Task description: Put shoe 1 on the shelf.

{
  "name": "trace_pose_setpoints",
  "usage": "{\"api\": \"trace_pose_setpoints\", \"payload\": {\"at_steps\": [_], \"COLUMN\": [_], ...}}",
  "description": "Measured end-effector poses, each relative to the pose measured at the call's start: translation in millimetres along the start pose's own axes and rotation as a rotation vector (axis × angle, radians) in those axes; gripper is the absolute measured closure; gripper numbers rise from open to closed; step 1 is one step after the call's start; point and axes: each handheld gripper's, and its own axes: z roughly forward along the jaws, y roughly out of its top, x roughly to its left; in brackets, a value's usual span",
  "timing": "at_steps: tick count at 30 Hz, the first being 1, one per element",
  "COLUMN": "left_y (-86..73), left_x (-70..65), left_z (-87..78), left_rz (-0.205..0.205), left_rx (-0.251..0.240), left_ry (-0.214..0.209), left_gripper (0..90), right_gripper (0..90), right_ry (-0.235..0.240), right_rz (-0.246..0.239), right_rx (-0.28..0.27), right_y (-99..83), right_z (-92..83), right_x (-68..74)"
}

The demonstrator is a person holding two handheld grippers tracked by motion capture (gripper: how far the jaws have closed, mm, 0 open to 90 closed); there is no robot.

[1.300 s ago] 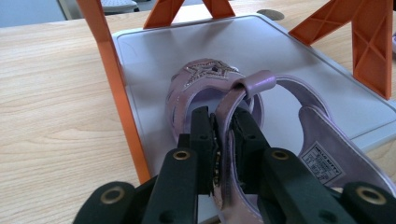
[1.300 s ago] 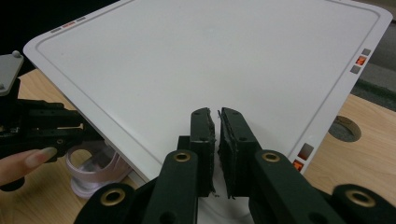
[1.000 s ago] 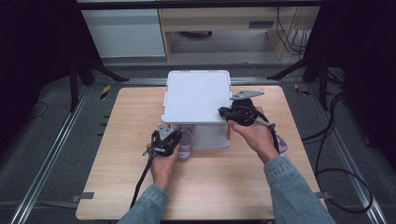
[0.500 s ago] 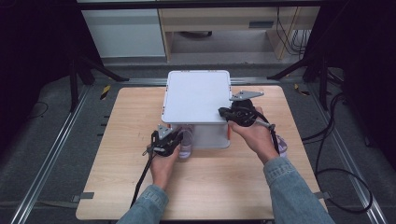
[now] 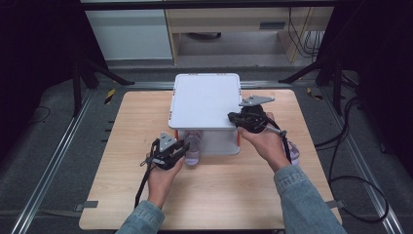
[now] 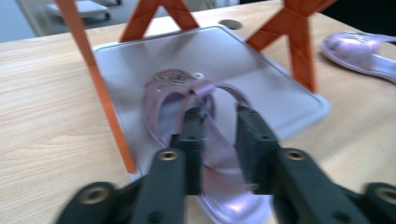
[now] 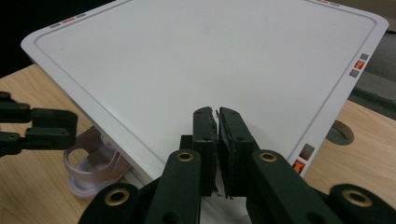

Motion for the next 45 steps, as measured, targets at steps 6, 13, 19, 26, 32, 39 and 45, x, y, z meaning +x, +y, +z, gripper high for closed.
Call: {"api": "trace_pose_setpoints", "payload": {"at_steps": [6, 13, 19, 26, 32, 39, 45], "left_y": [-5.5, -20.3, -33.2, -41.6, -44.9, -43.7, -37.5], "left_x": [-9.6, -21.1, -27.7, -28.4, -24.7, -19.3, -12.5], "left_z": [-12.6, -12.1, -2.9, 4.0, 10.9, 17.3, 27.7], "left_rz": [0.081, 0.176, 0.239, 0.267, 0.276, 0.273, 0.251], "left_rx": [0.059, 0.127, 0.179, 0.22, 0.241, 0.229, 0.229], "left_ry": [-0.065, -0.096, -0.098, -0.096, -0.083, -0.064, -0.052], "left_gripper": [86.3, 88.5, 89.3, 89.5, 89.5, 89.4, 89.5], "right_gripper": [86.0, 86.0, 86.1, 86.1, 87.2, 88.1, 88.6], "right_ry": [-0.004, -0.004, -0.004, -0.002, -0.003, 0.002, 0.007], "right_rz": [-0.004, -0.009, -0.01, -0.005, -0.006, -0.008, -0.01], "right_rx": [0.001, 0.001, 0.002, -0.001, -0.002, -0.006, -0.007], "right_y": [-0.1, -0.1, -0.1, -0.7, -0.9, -1.8, -2.1], "right_z": [-0.6, -0.6, -0.6, -0.8, -0.8, -1.1, -1.1], "right_x": [1.1, 1.1, 1.2, 1.2, 1.7, 1.5, 1.2]}}
